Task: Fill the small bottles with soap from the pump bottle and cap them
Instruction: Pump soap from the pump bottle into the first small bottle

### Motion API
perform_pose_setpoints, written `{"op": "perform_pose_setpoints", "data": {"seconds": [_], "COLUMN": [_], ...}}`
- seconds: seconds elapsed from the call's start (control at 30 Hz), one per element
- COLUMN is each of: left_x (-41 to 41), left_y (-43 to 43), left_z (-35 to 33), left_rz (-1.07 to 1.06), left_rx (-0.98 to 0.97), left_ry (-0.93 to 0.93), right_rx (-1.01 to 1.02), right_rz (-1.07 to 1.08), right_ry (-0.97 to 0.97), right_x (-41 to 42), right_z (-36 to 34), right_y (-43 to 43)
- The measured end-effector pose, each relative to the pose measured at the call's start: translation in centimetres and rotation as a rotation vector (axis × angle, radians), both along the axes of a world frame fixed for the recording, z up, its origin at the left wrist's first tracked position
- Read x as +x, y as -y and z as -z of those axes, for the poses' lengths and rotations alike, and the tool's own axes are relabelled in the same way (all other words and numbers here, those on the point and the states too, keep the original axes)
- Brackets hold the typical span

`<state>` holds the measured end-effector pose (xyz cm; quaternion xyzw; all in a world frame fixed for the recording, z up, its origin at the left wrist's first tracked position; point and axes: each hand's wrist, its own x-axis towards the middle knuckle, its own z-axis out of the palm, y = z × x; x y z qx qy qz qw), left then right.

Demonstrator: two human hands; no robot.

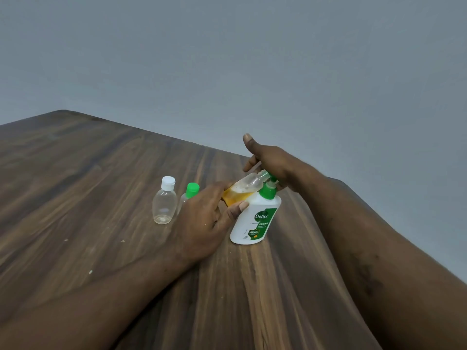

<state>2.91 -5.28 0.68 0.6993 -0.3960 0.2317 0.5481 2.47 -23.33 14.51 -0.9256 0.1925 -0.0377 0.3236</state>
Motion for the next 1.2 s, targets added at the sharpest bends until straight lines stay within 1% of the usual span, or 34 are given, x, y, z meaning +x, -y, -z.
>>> {"op": "perform_pose_setpoints", "data": {"seconds": [0.07,0.17,0.3,0.47,0.57,0.77,0.97,1.2], "left_x": [0.2,0.3,0.5,0.4,0.3,0.4,0.5,0.4], "left_y": [-0.2,-0.2,-0.1,0.1,0.1,-0.2,-0.3,-0.1], "left_z": [0.2,0.3,0.5,0.4,0.3,0.2,0.3,0.1], "left_rz": [-0.002,0.006,0.061,0.078,0.058,0.036,0.022,0.035], "left_rx": [0.006,0.037,0.011,-0.01,-0.015,-0.006,0.021,-0.027], "left_ry": [0.003,0.009,-0.019,-0.064,-0.046,-0.008,0.005,-0.016], "right_rx": [0.035,0.072,0.052,-0.02,-0.061,-0.011,0.002,-0.062], "right_rz": [0.006,0.015,0.005,0.006,-0.003,0.022,0.018,0.014], "right_ry": [-0.013,0.02,0.015,0.005,-0.008,-0.018,-0.026,-0.023], "right_x": [0.0,0.0,0.0,-0.5,-0.5,-0.2,-0.1,-0.5], "right_z": [0.9,1.6,1.6,0.0,-0.8,1.1,1.4,-0.5], "right_y": [0.3,0.5,0.2,-0.2,-0.3,0.1,0.0,-0.6]}}
